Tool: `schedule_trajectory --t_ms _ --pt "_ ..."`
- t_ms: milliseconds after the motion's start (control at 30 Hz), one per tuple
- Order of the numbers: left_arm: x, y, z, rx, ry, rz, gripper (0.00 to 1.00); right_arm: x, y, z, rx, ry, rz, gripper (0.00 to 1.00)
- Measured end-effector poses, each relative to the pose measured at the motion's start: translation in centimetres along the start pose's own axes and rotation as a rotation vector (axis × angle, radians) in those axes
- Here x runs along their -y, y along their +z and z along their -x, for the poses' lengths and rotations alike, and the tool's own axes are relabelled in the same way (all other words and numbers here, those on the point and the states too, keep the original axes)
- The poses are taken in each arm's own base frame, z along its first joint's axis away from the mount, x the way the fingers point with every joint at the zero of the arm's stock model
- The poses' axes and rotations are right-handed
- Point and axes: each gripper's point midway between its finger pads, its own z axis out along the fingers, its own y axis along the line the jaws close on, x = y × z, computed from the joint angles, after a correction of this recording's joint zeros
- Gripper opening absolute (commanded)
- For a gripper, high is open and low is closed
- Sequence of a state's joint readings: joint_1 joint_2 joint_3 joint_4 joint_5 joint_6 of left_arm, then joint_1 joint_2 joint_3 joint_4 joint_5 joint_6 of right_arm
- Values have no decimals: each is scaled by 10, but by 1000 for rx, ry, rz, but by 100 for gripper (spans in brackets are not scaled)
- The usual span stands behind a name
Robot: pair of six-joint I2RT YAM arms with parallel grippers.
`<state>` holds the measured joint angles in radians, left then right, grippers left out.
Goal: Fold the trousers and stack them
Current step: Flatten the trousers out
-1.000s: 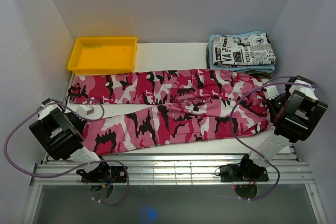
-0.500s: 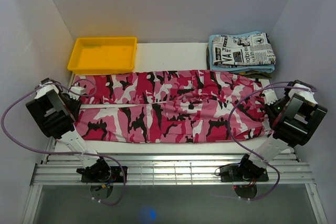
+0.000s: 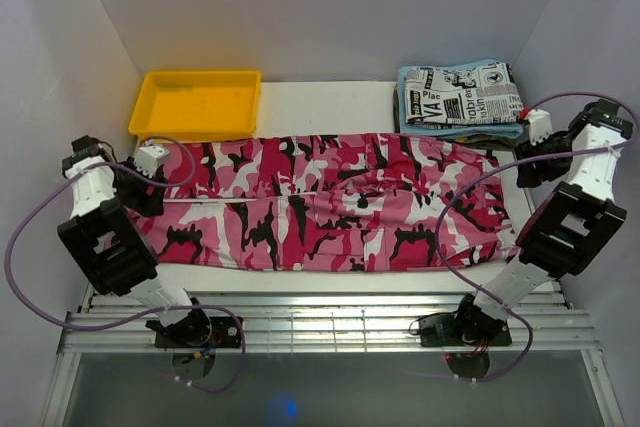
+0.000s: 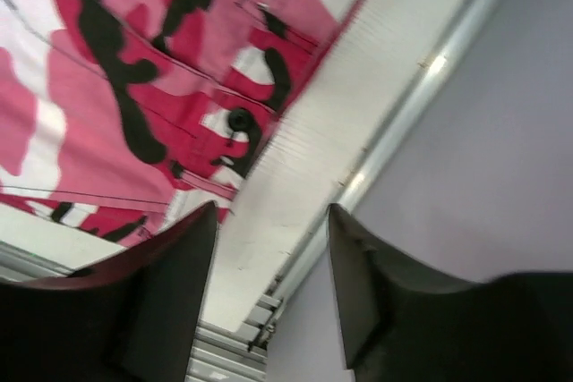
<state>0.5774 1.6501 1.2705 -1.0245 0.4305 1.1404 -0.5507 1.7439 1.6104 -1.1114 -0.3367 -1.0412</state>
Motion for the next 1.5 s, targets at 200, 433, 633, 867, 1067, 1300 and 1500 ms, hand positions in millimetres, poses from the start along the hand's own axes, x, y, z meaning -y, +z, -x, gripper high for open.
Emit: schedule_trajectory --t_ms 200,433,633,867,1067,1300,1500 --pt "30 2 23 54 34 -64 84 -75 50 -30 -111 11 232 39" --pt "70 27 -7 -3 -35 -179 80 -139 80 -121 -329 27 360 36" --pt "110 47 -51 -98 -61 -258 77 -129 75 -146 -392 -47 274 32" --pt "118 18 -38 -58 -1 -216 78 -77 58 -142 -391 -55 159 37" --pt "33 -3 56 150 -52 -108 79 -5 27 -10 -40 -61 23 42" --pt "-38 60 91 196 -217 -85 78 -37 63 69 98 -35 79 38" --pt "-44 108 72 88 -324 -72 76 -48 131 60 22 38 146 36"
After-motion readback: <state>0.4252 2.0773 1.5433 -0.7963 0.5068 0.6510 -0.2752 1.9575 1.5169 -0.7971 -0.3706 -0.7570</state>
